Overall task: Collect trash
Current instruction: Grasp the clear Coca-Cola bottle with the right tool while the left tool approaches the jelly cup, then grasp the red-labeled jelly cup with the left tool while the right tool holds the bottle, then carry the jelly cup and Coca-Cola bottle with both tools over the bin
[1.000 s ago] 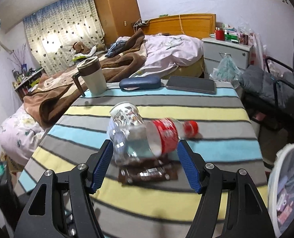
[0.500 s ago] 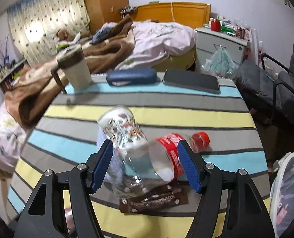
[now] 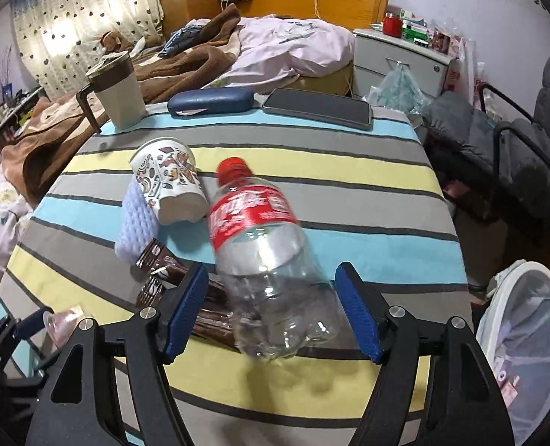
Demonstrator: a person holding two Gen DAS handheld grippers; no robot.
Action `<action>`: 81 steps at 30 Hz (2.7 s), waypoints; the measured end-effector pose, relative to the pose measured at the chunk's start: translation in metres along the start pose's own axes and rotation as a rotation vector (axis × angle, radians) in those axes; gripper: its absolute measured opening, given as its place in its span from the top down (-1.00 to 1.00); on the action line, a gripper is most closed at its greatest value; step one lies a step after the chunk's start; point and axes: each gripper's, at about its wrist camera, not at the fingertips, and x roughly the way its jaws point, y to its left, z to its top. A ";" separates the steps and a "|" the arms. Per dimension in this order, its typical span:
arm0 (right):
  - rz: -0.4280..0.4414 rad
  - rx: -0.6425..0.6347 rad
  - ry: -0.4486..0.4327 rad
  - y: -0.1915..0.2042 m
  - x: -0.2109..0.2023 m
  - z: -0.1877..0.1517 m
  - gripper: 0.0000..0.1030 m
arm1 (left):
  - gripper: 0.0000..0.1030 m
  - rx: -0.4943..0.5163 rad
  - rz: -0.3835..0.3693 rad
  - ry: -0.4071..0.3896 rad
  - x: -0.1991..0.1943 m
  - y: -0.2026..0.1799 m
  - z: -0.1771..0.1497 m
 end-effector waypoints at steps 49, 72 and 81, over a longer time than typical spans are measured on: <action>0.126 -0.023 -0.121 -0.031 -0.023 -0.010 -0.26 | 0.12 0.124 -0.079 -0.052 -0.018 -0.062 0.023; -0.067 0.198 -0.255 -0.122 -0.095 -0.060 -0.26 | 0.12 0.336 -0.241 -0.106 -0.024 -0.209 0.032; -0.156 0.283 -0.250 -0.165 -0.107 -0.084 -0.26 | 0.12 0.437 -0.314 -0.086 -0.016 -0.275 0.026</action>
